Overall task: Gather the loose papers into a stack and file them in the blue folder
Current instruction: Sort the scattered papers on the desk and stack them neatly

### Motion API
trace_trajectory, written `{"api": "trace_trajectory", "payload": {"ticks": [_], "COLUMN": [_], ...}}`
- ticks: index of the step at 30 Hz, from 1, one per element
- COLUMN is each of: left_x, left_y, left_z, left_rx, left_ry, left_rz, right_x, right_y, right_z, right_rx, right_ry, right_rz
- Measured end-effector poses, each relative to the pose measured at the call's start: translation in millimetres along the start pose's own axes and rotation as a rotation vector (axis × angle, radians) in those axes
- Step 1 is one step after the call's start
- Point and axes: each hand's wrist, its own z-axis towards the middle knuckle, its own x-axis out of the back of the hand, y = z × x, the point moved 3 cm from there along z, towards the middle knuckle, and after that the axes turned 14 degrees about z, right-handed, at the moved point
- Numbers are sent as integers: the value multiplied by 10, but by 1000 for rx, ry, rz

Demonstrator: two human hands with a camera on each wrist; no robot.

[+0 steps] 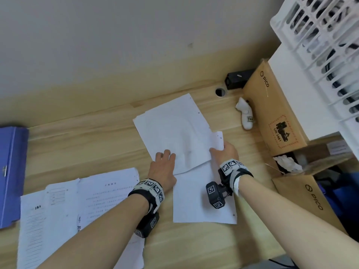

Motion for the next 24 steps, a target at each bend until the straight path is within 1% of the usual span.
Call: {"api": "trace_trajectory", "payload": {"ticks": [2, 5, 7, 8, 10, 12, 13, 15, 17, 19, 22, 24], "left_x": [-2, 1, 27, 44, 95, 150, 202, 345, 559, 777, 947, 1008], "left_y": [-17, -25, -58, -97, -214, -341, -397, -513, -635, -782, -1055, -1227], "left_z": [12, 22, 4, -9, -52, -110, -151, -223, -313, -392, -407, -400], "left_rx": [-16, -13, 19, 47, 128, 218, 255, 301, 296, 288, 337, 388], "left_ry": [21, 59, 74, 72, 64, 94, 134, 255, 392, 473, 478, 456], "left_rz": [15, 48, -4, -65, -242, -445, -570, -862, -1111, -1272, -1459, -1668], "right_x": [-8, 45, 119, 162, 246, 338, 386, 464, 506, 507, 456, 368], "right_y": [-20, -81, -171, -238, -394, -572, -672, -877, -1076, -1266, -1531, -1658], "right_z": [-32, -46, -36, -42, -76, -132, -185, -309, -467, -632, -870, -992], "right_rx": [10, 27, 44, 65, 116, 179, 212, 275, 350, 451, 601, 681], "right_ry": [-27, 6, 27, 26, 27, 52, 65, 99, 126, 140, 145, 133], "right_rz": [99, 159, 162, 155, 131, 124, 120, 106, 97, 74, -38, -117]}}
